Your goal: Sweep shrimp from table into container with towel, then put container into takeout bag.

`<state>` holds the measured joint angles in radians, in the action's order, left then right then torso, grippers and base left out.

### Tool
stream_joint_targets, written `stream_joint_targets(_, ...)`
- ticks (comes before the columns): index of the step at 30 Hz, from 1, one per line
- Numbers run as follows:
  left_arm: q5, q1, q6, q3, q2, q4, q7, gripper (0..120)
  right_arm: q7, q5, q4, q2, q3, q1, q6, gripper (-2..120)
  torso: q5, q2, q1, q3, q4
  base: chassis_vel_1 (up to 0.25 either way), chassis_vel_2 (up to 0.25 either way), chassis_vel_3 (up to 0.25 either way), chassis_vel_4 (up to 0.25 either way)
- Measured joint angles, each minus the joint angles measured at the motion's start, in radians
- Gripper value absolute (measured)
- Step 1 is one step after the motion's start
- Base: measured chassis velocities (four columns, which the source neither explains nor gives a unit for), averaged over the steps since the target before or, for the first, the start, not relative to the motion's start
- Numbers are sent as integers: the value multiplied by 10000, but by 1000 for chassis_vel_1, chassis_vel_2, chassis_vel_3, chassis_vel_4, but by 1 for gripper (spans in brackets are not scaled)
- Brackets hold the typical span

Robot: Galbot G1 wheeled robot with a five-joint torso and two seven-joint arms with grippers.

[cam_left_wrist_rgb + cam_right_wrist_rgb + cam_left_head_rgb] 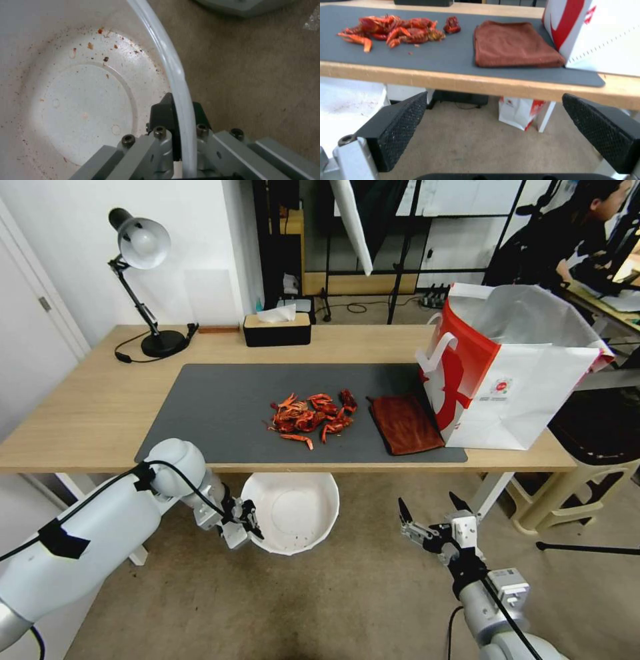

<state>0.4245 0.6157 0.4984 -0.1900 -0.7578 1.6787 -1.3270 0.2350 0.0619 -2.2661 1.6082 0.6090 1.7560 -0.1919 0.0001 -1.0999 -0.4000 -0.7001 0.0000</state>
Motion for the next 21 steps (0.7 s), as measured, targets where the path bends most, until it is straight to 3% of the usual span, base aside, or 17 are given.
stream_joint_targets(4, 8, -451, 0, -436, -74, -144, -102, 0, 52, -29, -19, 0, -66, -321, -196, 100, 1, 0, 0, 0, 0, 0, 0, 0, 0)
stream_joint_targets(6, -20, -996, -1, -1057, -282, -325, -173, 0, 50, -273, -127, -1, -112, -545, -305, 100, 0, 0, -1, 0, 1, 0, 0, 0, 0)
stream_joint_targets(7, -20, -996, -1, -1057, -282, -325, -173, 0, 50, -273, -127, -1, -112, -545, -305, 100, 0, 0, -1, 0, 1, 0, 0, 0, 0)
stream_joint_targets(8, -58, -1231, -14, -1424, -385, -377, -185, 0, 24, -500, -210, 0, -112, -684, -384, 100, -2, 0, -1, 0, -7, 0, 0, 0, 0)
stream_joint_targets(9, -79, -1425, -31, -1708, -478, -432, -198, 0, -40, -872, -311, -20, -120, -914, -527, 100, 0, 0, 0, -1, -1, 0, 0, 0, 0)
stream_joint_targets(10, -79, -1425, -31, -1708, -478, -432, -198, 0, -40, -872, -311, -20, -120, -914, -527, 100, 0, 0, 0, -1, -1, 0, 0, 0, 0)
stream_joint_targets(12, -158, -1987, 29, -2377, -818, -811, -201, 0, -178, -1492, -492, -92, 6, -1160, -684, 100, -1, 1, 0, 0, 9, 0, 0, 0, 0)
stream_joint_targets(13, -232, -2439, 128, -2737, -1064, -1064, -192, 0, -275, -1873, -607, -124, 147, -1237, -746, 100, -7, 0, -1, 0, -9, 0, 0, 0, 0)
stream_joint_targets(15, -271, -2641, 173, -2867, -1173, -1141, -184, 0, -335, -2117, -617, -194, 186, -1392, -839, 100, -1, 0, 0, 1, -19, 0, 0, 0, 0)
stream_joint_targets(18, -308, -2845, 196, -2996, -1256, -1250, -185, 0, -481, -2568, -396, -547, 218, -2001, -1131, 100, 1, 0, -2, 1, 1, 0, 0, 0, 0)
stream_joint_targets(21, -305, -2859, 225, -2995, -1261, -1370, -181, 0, -525, -2709, -46, -802, 170, -2296, -1166, 100, 1, 1, -1, 0, 5, 0, 0, 0, 0)
